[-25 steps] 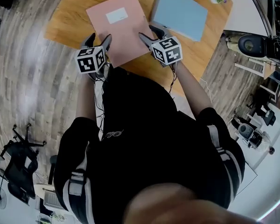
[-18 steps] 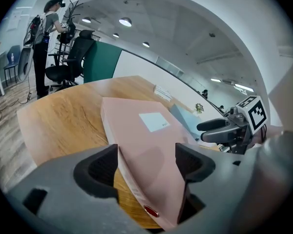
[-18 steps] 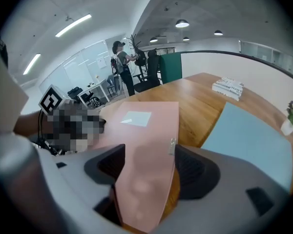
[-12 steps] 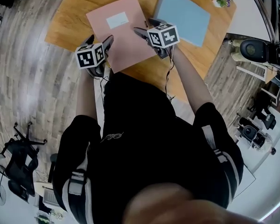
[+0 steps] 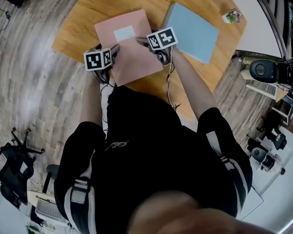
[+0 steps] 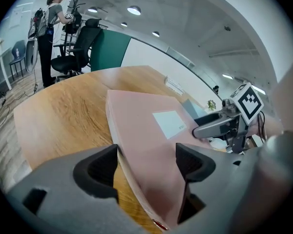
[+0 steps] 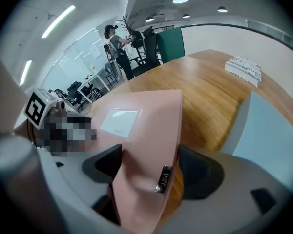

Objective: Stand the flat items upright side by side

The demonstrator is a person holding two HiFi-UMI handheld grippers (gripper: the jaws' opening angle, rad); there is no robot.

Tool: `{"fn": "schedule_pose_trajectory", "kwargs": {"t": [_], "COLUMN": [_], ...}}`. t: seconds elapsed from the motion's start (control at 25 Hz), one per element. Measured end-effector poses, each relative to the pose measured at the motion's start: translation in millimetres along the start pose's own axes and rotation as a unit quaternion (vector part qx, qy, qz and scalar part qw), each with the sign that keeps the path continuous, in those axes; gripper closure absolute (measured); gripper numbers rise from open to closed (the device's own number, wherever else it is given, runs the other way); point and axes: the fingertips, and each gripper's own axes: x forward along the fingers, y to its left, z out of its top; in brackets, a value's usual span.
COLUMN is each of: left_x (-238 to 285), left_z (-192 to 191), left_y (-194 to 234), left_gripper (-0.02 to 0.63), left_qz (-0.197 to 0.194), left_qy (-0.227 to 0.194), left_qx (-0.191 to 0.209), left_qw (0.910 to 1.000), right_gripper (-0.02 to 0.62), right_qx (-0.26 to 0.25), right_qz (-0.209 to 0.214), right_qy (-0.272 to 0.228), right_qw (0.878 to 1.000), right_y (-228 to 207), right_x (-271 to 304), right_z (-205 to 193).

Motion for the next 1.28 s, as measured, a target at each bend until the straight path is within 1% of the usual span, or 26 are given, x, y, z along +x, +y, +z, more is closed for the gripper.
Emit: {"fn": "schedule_pose_trajectory", "kwargs": {"t": [0.12,0.2,0.28,0.4,0.52,0.6,0.68,0.76,0.84,1.0,1.16,1.28], "left_x": [-1.6,-3.5,-10.1,-27.4,-45.0,-57.5,-71.4,-83.8,-90.7,-98.5,-114.5,-122.1], "left_z": [0.9,3.9,15.5,43.3,71.2,87.3,100.0,108.3,108.4,94.2,79.7,67.0], "left_y": [-0.4,-2.9,-4.1,-6.7,-15.7,-21.1,-27.8,-37.2,-44.2,-53.1,-64.6,-74.1], "left_gripper": [0.225,0.225,0.227,0.225,0.225,0.227,0.227,0.227,0.227,0.229,0.227,0.228], "left_qz": [0.012,0.017,0.028,0.049,0.066,0.080,0.094,0.105,0.120,0.141,0.165,0.170], "left_qy": [-0.001,-0.012,-0.037,-0.090,-0.143,-0.179,-0.213,-0.242,-0.259,-0.288,-0.315,-0.323], "left_qx": [0.010,0.026,0.056,0.106,0.153,0.183,0.212,0.234,0.247,0.254,0.267,0.272], "left_qw": [0.9999,0.9994,0.9974,0.9891,0.9757,0.9634,0.9491,0.9358,0.9258,0.9124,0.8956,0.8904], "right_gripper": [0.232,0.238,0.238,0.238,0.239,0.239,0.239,0.239,0.239,0.239,0.241,0.242], "right_qx": [-0.004,-0.007,-0.015,-0.037,-0.063,-0.082,-0.100,-0.116,-0.126,-0.141,-0.148,-0.148], "right_qz": [-0.001,-0.006,-0.014,-0.024,-0.045,-0.059,-0.069,-0.076,-0.082,-0.091,-0.093,-0.090], "right_qy": [-0.014,-0.036,-0.071,-0.140,-0.208,-0.257,-0.303,-0.337,-0.358,-0.380,-0.398,-0.405], "right_qw": [1.000,0.999,0.997,0.989,0.975,0.961,0.945,0.931,0.922,0.910,0.901,0.898], "right_y": [2.9,5.5,10.4,19.0,21.2,23.8,28.2,32.0,34.1,39.8,49.2,53.6], "right_x": [-1.5,-6.1,-13.6,-30.2,-53.2,-69.4,-84.8,-97.5,-106.0,-118.6,-131.9,-140.9], "right_z": [1.3,4.2,15.1,40.1,62.1,75.9,86.5,91.2,89.9,80.8,65.3,51.5]}}
